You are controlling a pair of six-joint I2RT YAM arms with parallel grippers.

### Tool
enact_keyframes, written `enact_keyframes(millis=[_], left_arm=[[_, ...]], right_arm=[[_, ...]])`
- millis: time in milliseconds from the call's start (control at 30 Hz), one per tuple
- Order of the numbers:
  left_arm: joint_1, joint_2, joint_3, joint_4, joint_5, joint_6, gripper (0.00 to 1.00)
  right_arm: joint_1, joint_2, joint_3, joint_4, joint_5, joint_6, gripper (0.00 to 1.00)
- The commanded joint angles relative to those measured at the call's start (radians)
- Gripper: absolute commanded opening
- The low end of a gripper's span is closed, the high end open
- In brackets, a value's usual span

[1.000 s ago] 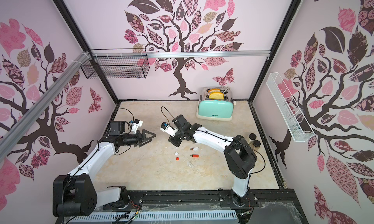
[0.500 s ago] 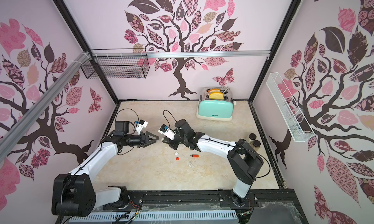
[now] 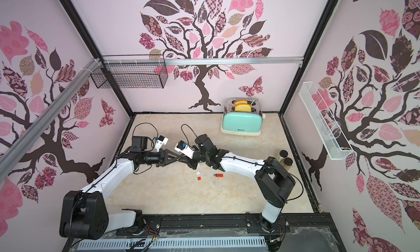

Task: Close the usb drive cover
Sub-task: Pick up the cover from the center of the board.

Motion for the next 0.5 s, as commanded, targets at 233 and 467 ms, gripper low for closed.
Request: enact_keyframes(millis=[233, 467], left_arm=[[-0.030, 0.008, 0.015, 0.012, 0.036, 0.007, 0.32], [-0.035, -0.001, 0.005, 0.014, 0.040, -0.006, 0.16]], right_arm=[[0.015, 0.005, 0.033, 0.050, -0.027, 0.030, 0.09], [0.017, 0.033, 0.060, 0.036, -0.008, 0.035, 0.09]])
